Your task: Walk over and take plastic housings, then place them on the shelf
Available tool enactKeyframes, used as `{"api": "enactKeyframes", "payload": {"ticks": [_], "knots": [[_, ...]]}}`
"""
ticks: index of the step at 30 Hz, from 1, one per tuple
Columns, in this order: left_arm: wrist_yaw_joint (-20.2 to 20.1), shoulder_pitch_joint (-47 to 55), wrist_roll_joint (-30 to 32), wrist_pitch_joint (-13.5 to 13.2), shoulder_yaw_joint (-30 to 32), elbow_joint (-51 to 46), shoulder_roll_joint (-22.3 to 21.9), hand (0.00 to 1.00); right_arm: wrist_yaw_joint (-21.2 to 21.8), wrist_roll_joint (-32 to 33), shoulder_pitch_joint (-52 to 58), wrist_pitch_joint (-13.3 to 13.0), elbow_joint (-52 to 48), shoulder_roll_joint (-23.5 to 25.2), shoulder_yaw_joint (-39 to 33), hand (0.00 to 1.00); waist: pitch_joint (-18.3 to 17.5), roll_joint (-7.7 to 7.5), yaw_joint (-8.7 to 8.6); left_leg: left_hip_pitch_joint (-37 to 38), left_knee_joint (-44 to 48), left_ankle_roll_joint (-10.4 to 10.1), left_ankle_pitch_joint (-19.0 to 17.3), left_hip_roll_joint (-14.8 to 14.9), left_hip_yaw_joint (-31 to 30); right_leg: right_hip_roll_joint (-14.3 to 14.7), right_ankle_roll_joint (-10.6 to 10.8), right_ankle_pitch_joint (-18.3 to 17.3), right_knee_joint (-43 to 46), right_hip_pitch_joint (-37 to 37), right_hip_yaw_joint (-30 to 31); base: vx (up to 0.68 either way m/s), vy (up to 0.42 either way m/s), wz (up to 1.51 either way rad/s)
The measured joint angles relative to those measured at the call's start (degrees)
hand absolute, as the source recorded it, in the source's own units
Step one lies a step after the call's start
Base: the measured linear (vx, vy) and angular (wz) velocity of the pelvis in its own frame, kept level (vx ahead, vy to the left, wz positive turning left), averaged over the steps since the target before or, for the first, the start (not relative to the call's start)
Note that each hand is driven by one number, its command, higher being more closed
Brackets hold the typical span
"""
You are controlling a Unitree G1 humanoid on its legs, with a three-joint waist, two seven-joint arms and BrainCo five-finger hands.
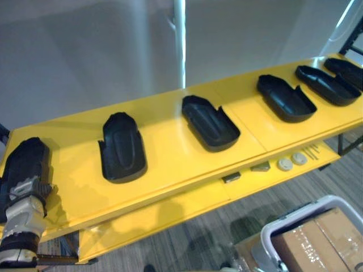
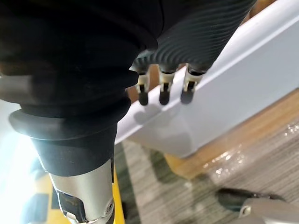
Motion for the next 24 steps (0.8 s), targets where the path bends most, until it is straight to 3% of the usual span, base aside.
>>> {"api": "enactKeyframes", "payload": {"ticks": [11,24], "knots": [[2.49,-1.22,-2.38,1.45,0.0,0.14,-0.03,1.0,1.08,0.02,-0.08,0.02,-0.71,-1.51,-0.01,0.0,2.34,1.41,-0.1,-0.03,0.02,-0.01,-0.01,0.04,1.26,0.08,-0.02,0.41,0.05,-1.02,1.5,0.0,0.002,-0.05],[4.1,-3.2,-4.59,1.5,0.45,2.08,-0.07,1.0,2.48,-0.03,-0.12,0.02,-4.06,-2.77,-0.02,0.0,4.02,1.42,-0.09,-0.17,0.25,0.0,-0.01,0.07,2.79,0.11,-0.08,0.54,0.9,-2.68,3.18,0.0,0.004,-0.05]]}}
